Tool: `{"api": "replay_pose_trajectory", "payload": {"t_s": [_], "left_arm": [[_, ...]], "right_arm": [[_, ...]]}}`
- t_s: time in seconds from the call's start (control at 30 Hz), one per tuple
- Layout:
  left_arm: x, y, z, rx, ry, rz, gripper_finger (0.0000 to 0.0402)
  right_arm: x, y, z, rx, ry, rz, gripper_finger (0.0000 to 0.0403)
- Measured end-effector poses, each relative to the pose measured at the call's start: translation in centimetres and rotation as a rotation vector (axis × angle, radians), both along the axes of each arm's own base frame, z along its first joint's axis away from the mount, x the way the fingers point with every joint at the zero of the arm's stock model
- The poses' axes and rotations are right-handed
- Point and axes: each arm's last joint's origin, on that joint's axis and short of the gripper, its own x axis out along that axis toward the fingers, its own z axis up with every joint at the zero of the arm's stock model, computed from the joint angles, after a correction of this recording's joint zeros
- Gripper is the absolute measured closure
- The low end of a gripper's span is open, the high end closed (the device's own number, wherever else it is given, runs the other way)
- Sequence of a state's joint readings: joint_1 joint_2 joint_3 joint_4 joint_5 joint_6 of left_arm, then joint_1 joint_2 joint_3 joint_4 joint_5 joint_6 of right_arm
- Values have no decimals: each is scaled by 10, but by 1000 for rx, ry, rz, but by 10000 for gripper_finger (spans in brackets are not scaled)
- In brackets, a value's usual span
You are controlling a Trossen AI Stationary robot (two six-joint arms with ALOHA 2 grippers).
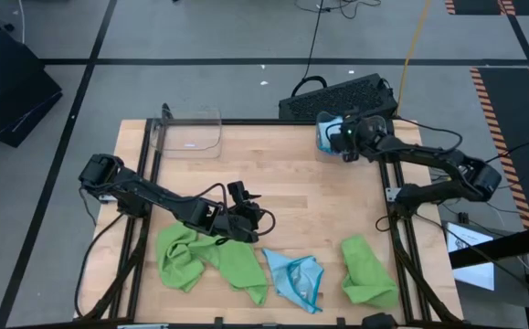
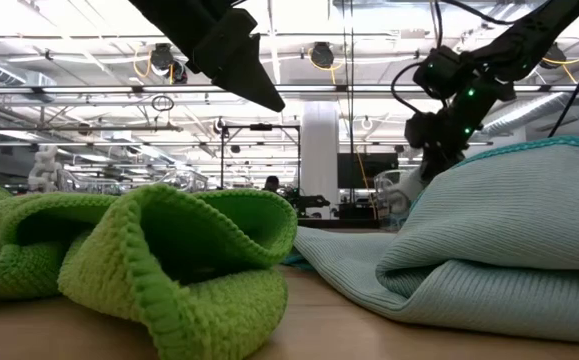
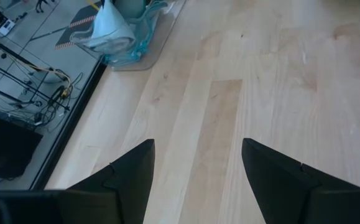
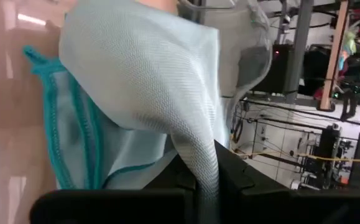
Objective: Fold microfiber towels
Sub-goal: Put the folded blue microfiber cloth into the right transparent bin
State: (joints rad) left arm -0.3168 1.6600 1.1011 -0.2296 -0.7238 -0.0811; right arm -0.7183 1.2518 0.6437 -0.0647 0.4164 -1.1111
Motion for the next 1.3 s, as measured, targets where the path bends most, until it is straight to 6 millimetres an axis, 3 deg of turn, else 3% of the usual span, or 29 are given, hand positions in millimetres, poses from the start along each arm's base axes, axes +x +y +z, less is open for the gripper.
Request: {"api": "replay_pose_trajectory", "payload": {"t_s": [0.3,0.6,0.9,1.1,1.3], "left_arm": [[0,-2,0,2,-2,-7,160],[1,-2,1,0,-16,-9,160],[1,-2,1,-2,-17,-8,160],[-1,-5,3,-22,-18,-22,160],[-9,-14,14,-33,-47,-52,160]], "right_arm": [[1,2,-2,21,14,30,382],[1,2,-2,17,21,23,351],[0,3,-3,29,33,22,265],[-2,3,10,73,12,-49,195],[-13,9,33,116,-92,-98,183]]}}
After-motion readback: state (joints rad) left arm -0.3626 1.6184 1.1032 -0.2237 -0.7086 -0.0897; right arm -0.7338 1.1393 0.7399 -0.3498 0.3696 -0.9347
